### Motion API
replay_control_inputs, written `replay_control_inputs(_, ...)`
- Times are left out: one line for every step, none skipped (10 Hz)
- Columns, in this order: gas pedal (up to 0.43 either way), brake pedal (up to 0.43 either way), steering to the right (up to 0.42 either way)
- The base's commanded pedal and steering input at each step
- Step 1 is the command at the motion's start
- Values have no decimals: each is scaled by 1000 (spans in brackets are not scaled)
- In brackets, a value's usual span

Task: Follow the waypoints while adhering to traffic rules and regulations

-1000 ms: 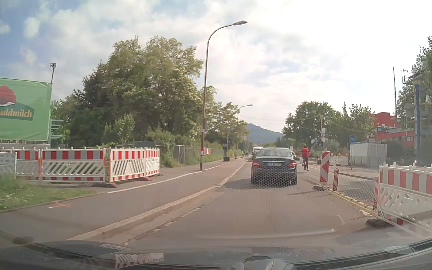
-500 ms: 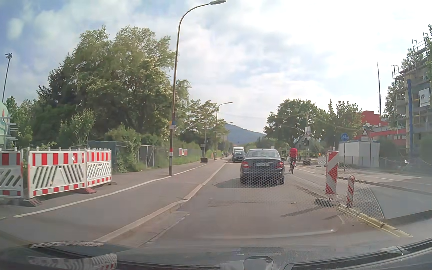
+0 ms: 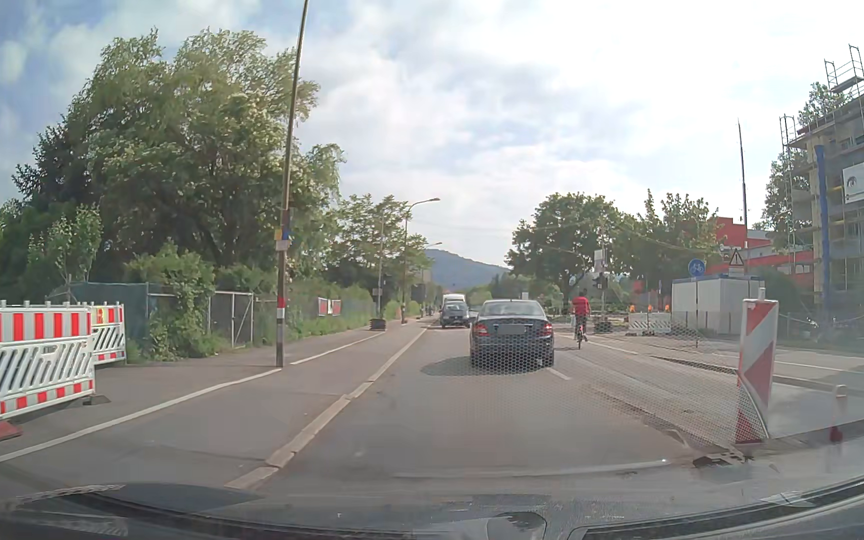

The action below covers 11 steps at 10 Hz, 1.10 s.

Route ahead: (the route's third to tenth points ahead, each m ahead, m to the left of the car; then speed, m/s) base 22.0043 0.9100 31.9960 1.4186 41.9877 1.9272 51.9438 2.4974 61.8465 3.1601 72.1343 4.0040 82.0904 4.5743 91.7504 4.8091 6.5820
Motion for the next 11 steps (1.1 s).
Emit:
replay_control_inputs(138, 0, 50)
replay_control_inputs(138, 0, 50)
replay_control_inputs(130, 0, 50)
replay_control_inputs(130, 0, 50)
replay_control_inputs(130, 0, 50)
replay_control_inputs(130, 0, 50)
replay_control_inputs(130, 0, 50)
replay_control_inputs(130, 0, 50)
replay_control_inputs(130, 0, 50)
replay_control_inputs(130, 0, 50)
replay_control_inputs(130, 0, 49)
